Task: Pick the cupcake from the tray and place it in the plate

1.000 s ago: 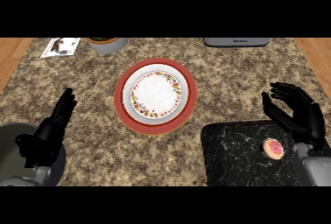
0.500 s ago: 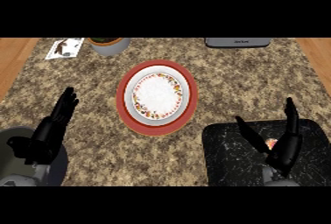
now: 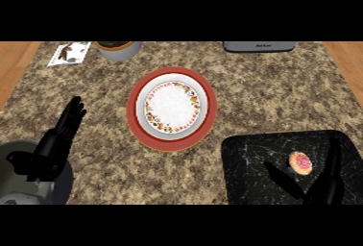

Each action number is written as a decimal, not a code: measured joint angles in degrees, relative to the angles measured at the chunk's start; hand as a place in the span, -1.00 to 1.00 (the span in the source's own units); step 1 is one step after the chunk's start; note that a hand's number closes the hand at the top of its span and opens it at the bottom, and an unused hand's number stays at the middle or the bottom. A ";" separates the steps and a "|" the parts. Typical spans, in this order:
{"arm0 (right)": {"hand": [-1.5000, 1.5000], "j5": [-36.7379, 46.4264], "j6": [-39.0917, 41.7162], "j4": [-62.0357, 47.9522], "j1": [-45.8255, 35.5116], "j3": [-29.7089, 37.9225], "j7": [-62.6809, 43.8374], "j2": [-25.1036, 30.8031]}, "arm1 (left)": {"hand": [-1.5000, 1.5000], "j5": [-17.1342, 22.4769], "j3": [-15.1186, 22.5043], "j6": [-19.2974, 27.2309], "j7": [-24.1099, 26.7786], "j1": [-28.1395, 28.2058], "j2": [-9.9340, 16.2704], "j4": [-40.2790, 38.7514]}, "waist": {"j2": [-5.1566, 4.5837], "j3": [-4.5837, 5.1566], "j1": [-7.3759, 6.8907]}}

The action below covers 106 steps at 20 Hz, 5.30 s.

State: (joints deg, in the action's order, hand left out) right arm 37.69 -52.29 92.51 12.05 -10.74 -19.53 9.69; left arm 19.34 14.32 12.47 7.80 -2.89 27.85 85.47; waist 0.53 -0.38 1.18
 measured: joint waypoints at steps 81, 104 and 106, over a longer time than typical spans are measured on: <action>1.00 34.11 43.82 35.01 2.06 -13.29 -15.65 4.75 | 0.00 -7.79 -8.66 -8.13 -1.33 -1.88 -6.80 -4.36 | 0.14 -0.51 -0.78; 1.00 26.58 44.75 -1.78 -42.70 -14.87 -26.42 -9.45 | 0.00 -10.45 -9.00 -9.74 -1.56 -3.39 -9.15 -4.76 | -0.50 -0.51 -2.79; 1.00 24.53 41.79 -7.74 -46.41 -14.75 -26.42 -9.54 | 0.00 -10.45 -9.19 -10.34 -1.17 -3.75 -9.04 -5.21 | -0.56 -0.56 -3.00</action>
State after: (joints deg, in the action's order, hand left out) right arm 62.22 -10.50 84.77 -34.36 -25.49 -45.95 0.15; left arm 8.89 5.13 2.13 6.63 -6.64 18.81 80.26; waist -0.03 -0.93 -1.82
